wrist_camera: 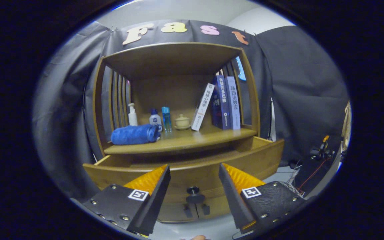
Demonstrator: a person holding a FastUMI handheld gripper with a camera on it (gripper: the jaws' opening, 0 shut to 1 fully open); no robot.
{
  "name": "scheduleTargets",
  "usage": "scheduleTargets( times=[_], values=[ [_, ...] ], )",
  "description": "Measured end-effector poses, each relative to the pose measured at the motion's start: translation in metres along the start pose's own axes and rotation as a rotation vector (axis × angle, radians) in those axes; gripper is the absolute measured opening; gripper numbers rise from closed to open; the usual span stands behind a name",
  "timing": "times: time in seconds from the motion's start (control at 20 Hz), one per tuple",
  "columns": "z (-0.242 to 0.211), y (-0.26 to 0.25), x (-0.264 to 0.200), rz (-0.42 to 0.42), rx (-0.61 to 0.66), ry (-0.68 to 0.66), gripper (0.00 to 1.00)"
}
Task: Pull open the drawer, take out the items inside it, and place them on the countertop above the cabinet.
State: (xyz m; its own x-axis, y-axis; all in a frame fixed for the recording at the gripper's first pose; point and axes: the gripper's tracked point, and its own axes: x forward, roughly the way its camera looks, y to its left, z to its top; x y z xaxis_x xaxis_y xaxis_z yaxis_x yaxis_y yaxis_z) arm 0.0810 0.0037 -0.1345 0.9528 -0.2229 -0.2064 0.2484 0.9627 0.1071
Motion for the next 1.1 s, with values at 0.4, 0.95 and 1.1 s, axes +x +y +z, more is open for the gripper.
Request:
scheduleTargets(
  times=[0.4,0.95,1.1],
  values=[
    [0.041,0.018,0.029,0.03,0.033,-0.087,0.86],
    [0.028,0.02,0.074,-0.002,0.039,0.053,0.87],
    [0.011,0.022,0.079,-0.006,0.007,0.145,0.87]
  ],
)
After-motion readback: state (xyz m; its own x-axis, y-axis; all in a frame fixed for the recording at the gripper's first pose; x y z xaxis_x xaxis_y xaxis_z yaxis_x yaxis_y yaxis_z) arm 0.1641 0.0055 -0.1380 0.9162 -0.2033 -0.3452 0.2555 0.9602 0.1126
